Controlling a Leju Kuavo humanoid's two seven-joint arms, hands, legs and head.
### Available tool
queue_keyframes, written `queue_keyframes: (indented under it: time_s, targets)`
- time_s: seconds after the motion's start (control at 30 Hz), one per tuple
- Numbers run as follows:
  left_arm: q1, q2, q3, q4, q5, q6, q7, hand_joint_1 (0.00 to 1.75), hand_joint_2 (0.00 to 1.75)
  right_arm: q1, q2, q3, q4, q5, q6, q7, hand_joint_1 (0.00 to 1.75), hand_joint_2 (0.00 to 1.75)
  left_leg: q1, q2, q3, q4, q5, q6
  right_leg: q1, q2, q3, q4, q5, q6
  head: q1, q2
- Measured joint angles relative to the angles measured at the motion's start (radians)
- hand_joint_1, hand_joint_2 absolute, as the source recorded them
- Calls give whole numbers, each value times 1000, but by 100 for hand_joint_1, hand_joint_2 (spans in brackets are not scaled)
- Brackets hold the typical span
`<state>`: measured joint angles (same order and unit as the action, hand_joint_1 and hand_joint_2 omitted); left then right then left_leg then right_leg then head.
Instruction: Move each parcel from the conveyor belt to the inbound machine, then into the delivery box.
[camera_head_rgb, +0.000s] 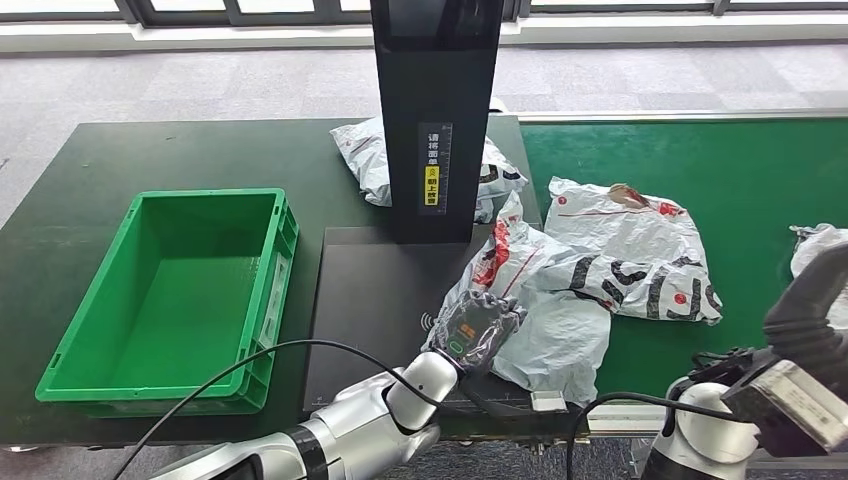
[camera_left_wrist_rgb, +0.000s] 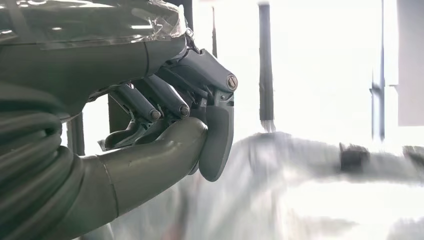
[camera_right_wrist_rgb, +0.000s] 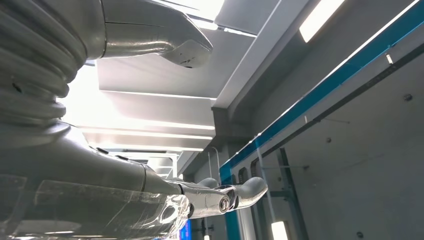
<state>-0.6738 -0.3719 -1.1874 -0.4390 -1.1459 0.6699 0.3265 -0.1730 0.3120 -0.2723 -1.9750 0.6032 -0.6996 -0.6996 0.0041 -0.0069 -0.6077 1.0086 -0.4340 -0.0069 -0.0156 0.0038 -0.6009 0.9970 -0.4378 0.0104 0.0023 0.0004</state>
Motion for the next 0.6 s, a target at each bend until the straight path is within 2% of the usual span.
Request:
queue_keyframes:
  time_s: [0.13,0.3,0.43,0.57,0.6]
  targets:
    - [0,17,57,-62,-89,28,26,175,175,0,0,0,-1,3,0,0,0,175,0,0,0,0,0,0,0,0,0,0,0,0,0,0]
    - [57,29,217,-166,-254,29,-41,175,175,0,0,0,1,14,0,0,0,175,0,0,0,0,0,0,0,0,0,0,0,0,0,0]
    - [89,30,314,-208,-286,29,-64,175,175,0,0,0,5,18,0,0,0,175,0,0,0,0,0,0,0,-1,0,0,0,0,0,0]
    - [117,28,375,-224,-296,29,-104,1,175,-1,0,0,11,25,0,0,0,175,0,0,0,0,0,0,0,-1,0,0,0,0,0,0]
    - [122,26,392,-222,-283,27,-132,0,175,-1,0,0,13,27,0,0,0,175,0,0,0,0,0,0,0,-1,0,0,0,0,0,0]
